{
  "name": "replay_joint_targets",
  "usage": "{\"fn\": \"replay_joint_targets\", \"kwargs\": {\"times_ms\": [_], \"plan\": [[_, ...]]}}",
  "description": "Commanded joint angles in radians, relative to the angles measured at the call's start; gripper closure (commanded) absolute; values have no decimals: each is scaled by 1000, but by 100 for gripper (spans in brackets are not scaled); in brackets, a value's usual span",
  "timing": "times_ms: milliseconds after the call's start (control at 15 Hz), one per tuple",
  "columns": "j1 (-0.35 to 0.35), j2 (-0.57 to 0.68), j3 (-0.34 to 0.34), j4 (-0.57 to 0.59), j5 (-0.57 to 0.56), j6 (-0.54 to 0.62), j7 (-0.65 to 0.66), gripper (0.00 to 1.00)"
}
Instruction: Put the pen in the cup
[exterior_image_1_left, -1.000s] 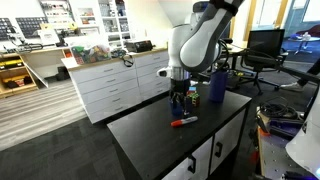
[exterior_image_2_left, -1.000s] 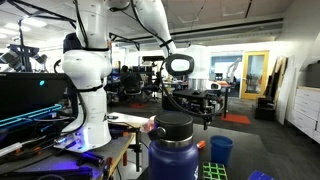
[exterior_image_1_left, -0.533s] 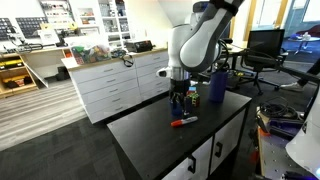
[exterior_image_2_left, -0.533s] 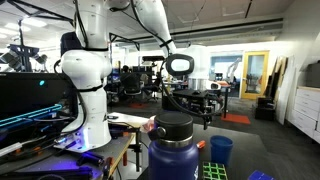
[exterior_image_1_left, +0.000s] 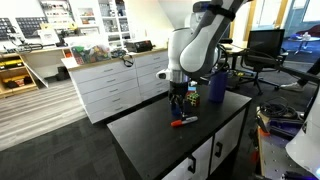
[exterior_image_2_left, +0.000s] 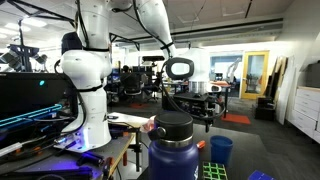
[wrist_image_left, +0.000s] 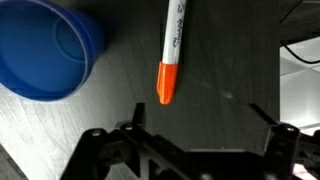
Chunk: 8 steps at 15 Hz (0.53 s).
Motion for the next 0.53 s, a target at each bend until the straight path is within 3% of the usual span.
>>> {"fn": "replay_joint_targets", "kwargs": {"times_ms": [0,467], "plan": [[-37,44,34,21,3,45,-14,0],[-74,110,59,48,-25,72,-6,0]]}}
